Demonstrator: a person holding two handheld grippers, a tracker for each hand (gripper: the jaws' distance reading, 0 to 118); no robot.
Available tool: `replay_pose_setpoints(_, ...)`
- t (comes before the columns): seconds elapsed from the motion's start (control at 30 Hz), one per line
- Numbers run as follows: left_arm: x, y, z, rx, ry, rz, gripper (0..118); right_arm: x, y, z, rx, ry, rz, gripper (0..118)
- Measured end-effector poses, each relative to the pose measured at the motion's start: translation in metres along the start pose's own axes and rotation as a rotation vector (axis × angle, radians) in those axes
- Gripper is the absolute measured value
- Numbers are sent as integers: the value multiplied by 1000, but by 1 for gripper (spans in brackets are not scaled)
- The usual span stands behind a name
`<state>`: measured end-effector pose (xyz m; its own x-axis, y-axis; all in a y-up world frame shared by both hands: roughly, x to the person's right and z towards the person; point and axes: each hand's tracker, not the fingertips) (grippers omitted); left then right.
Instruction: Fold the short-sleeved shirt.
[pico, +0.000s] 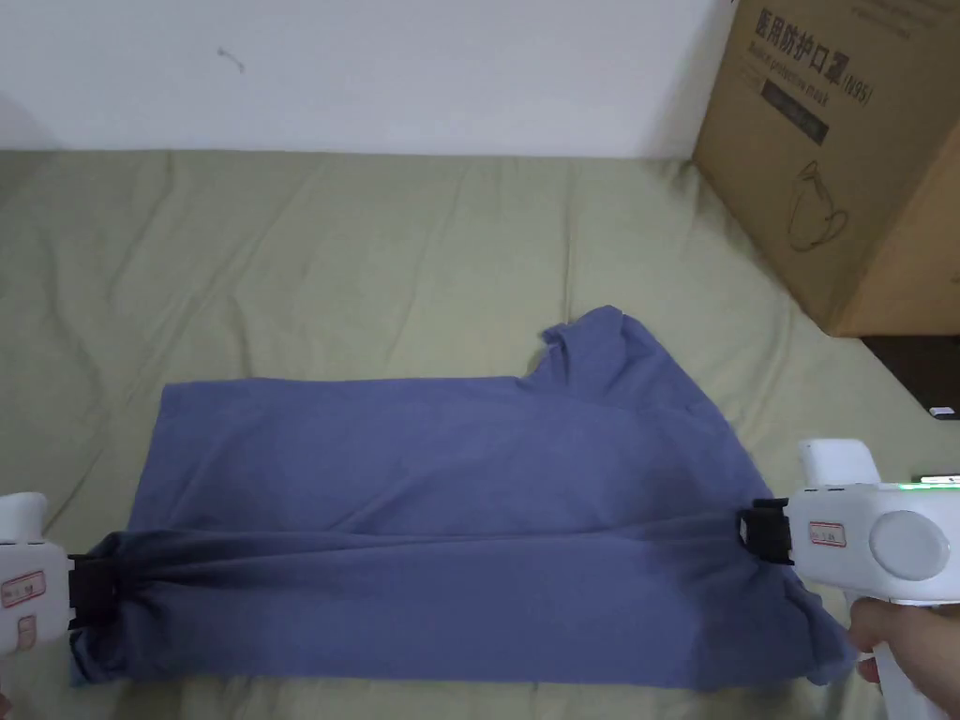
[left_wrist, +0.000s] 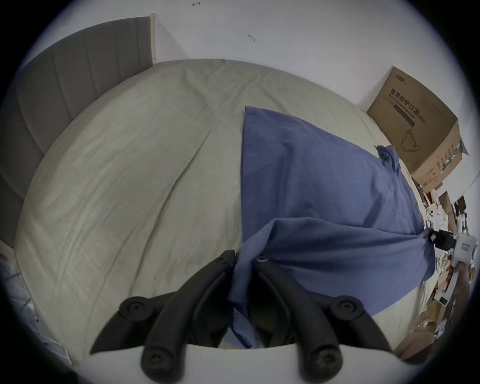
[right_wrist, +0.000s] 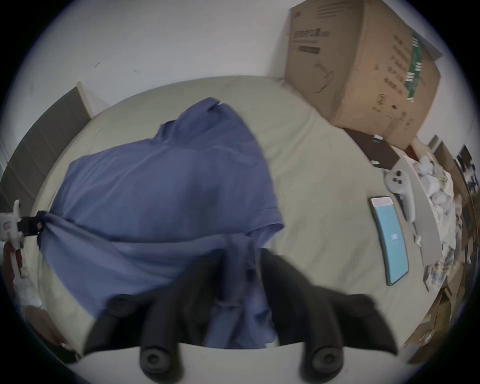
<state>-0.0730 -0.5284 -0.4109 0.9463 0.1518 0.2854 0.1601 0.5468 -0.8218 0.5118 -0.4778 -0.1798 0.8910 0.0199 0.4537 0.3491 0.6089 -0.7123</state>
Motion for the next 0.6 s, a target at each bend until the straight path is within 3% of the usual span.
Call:
replay_pose_setpoints(0.03,2,1,7,38,24,-65,68,3,-5,6,20,-42,-7,96)
replay_pose_setpoints(0.07,4,-1,20,79,74,-134,104,5,-12,16,50,-92,-2,108)
replay_pose_setpoints(0.1,5,-9,38,123,71,-161,115,7,-22,33,144,-100,16,108)
replay_pose_setpoints(0.17,10,-24,72,225,54,-199,106,9,-48,68,281,-58,59,108)
replay_pose_setpoints(0.2,13,-37,90,251,69,-211,108,6,-62,88,311,-55,79,108)
replay_pose_setpoints(0.37,27,-108,140,399,39,-186,96,-14,-141,160,342,138,112,98)
replay_pose_setpoints(0.4,32,-120,139,368,56,-195,72,-20,-153,166,343,140,107,78)
replay_pose_setpoints(0.43,35,-130,135,346,68,-200,24,-27,-164,168,341,116,104,21)
replay_pose_setpoints(0.47,35,-143,130,344,32,-162,1,-31,-173,172,330,70,77,0)
replay_pose_setpoints(0.53,35,-150,117,260,-5,-143,1,-37,-181,172,278,195,86,0)
replay_pose_setpoints(0.6,30,-150,107,276,-7,-123,1,-48,-185,173,284,156,105,0)
